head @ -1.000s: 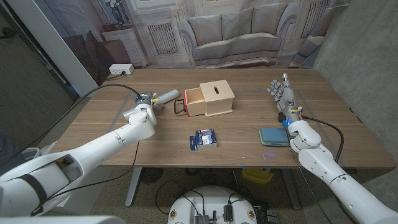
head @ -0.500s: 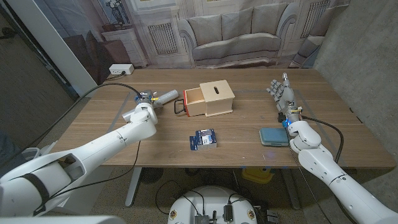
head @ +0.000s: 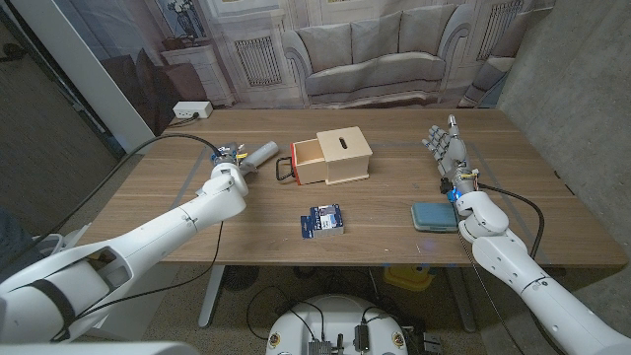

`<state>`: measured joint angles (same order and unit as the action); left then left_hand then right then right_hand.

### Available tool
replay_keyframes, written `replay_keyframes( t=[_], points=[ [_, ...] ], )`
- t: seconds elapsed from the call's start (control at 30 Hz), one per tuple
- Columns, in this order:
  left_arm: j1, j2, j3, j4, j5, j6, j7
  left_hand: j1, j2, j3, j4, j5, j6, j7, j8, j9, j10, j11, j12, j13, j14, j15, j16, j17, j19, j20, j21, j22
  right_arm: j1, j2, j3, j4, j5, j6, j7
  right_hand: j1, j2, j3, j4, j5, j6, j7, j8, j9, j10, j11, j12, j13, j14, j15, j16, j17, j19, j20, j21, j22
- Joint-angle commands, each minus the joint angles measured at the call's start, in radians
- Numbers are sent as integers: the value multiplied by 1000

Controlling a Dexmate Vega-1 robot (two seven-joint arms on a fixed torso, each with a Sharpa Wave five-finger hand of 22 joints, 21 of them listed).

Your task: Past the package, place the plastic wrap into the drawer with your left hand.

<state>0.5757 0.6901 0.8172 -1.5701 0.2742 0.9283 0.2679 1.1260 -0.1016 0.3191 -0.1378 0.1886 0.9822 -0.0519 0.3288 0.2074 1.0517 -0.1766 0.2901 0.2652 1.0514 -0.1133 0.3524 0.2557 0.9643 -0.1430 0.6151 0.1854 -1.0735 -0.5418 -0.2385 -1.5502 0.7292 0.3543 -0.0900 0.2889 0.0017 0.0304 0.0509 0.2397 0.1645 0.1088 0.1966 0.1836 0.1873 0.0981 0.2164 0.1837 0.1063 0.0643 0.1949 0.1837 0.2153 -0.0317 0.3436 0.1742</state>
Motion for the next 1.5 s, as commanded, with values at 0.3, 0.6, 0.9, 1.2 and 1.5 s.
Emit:
replay_keyframes(
  t=[0.3, 0.6, 0.9, 1.2, 1.5],
  points=[
    [-14, 50, -8, -74, -20, 32, -22, 176, 166, 26, -11, -1, 56, 13, 47, 5, 15, 1, 11, 23, 90, -123, 0, 4, 15, -13, 18, 3, -31, -11, 8, -49, -9, 3, -22, -1, 7, -6, 5, -3, 8, 1, 1, 4, 10, -1, 2, 3, 13, -1, -2, 3, 12, -1, -8, 5],
    [-20, 69, -17, -98, -26, 34, -35, 177, 167, 25, -7, -2, 56, 14, 47, 7, 17, 3, 12, 32, 95, -122, -2, 5, 12, -14, 20, 3, -33, -22, 10, -65, -23, -5, -31, -1, 7, -7, 4, -3, 9, 2, 0, 4, 11, -1, 2, 3, 12, 0, -3, 3, 14, -2, -11, 5],
    [-29, 77, -15, -121, -19, 46, -42, 177, 169, 24, -3, -2, 56, 12, 48, 8, 17, 2, 12, 41, 98, -122, -4, 6, 8, -13, 23, 3, -50, -26, 23, -77, -31, 13, -38, -1, 8, -9, 4, -3, 10, 1, 1, 4, 10, -1, 1, 3, 14, 0, -3, 3, 15, -1, -14, 6],
    [-16, 103, -34, -173, -20, 53, -40, 176, 171, 23, 1, -2, 56, 13, 48, 9, 18, 5, 12, 53, 100, -121, -8, 8, 4, -13, 26, 3, -70, -32, 39, -97, -33, 23, -49, -1, 9, -10, 4, -3, 11, 2, 1, 4, 11, -2, 1, 3, 14, 0, -3, 3, 17, -1, -17, 6],
    [3, 142, -66, -241, -11, 46, -27, 175, 173, 22, 6, -2, 55, 10, 49, 10, 14, 9, 10, 64, 100, -120, -11, 11, -6, -8, 27, 2, -103, -35, 59, -122, -40, 38, -66, -2, 9, -11, 4, -4, 12, 2, 0, 4, 11, -1, 1, 3, 14, 2, -3, 3, 18, 0, -19, 6]
  ],
)
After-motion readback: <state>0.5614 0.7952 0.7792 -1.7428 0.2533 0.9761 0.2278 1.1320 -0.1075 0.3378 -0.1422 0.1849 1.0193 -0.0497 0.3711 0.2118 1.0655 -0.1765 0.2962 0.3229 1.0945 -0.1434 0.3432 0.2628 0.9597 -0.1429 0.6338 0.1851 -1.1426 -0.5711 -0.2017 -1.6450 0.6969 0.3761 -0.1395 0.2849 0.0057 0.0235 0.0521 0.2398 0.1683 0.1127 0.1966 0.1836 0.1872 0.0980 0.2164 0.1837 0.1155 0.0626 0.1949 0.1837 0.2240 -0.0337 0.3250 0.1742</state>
